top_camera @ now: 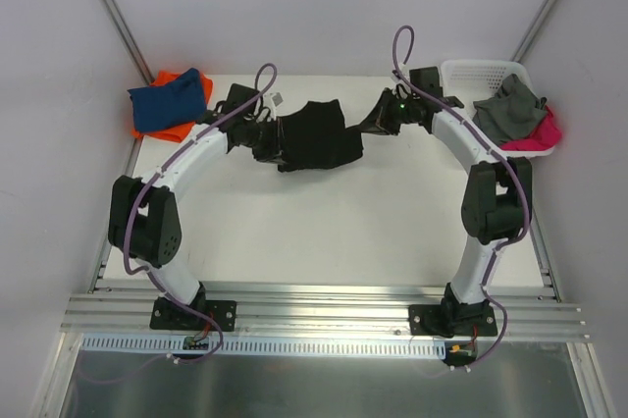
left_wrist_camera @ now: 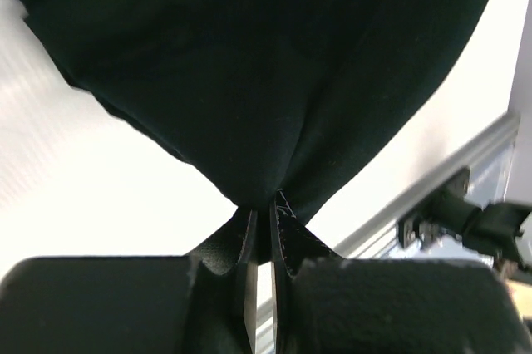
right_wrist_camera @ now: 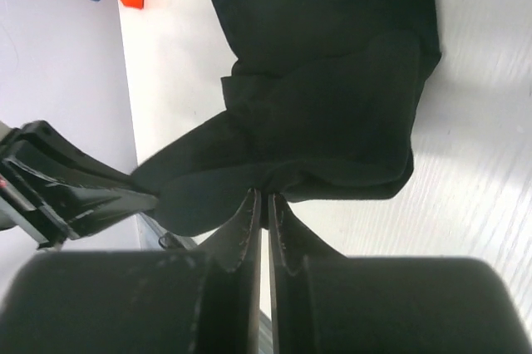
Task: Fold and stack the t-shirts
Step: Fold the tshirt
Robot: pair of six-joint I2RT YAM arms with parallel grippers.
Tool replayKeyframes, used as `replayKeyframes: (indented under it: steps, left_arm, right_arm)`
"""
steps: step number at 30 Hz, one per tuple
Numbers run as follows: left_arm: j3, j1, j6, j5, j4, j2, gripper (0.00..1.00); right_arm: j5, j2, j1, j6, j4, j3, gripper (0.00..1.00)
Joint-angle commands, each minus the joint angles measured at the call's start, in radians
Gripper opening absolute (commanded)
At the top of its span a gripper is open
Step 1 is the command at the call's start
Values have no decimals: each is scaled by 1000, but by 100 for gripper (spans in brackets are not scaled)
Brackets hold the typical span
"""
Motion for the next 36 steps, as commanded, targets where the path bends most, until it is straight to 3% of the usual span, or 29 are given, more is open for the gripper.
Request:
replayKeyframes:
  steps: [1,6,15,18,29,36]
  left_arm:
    - [118,34,21,-78,-42,51,0]
    - [232,54,41,-124,-41,134,0]
    - [272,63,69,-210,-10,195,0]
    - [269,63,63,-187,-9,177,0]
    - [-15,46,-57,-4,-42,14,0]
    - [-223,8,-121,76,-79,-71,0]
  right_arm:
    - [24,33,4,16,68,84,0]
    - [29,111,18,30,103,162,1]
    - [50,261,45,18,135,375,0]
    - [46,254,55,18,137,366,0]
    - [-13,-19,12,39,72,-129,0]
    - [-17,-150,7,24,37,-314,0]
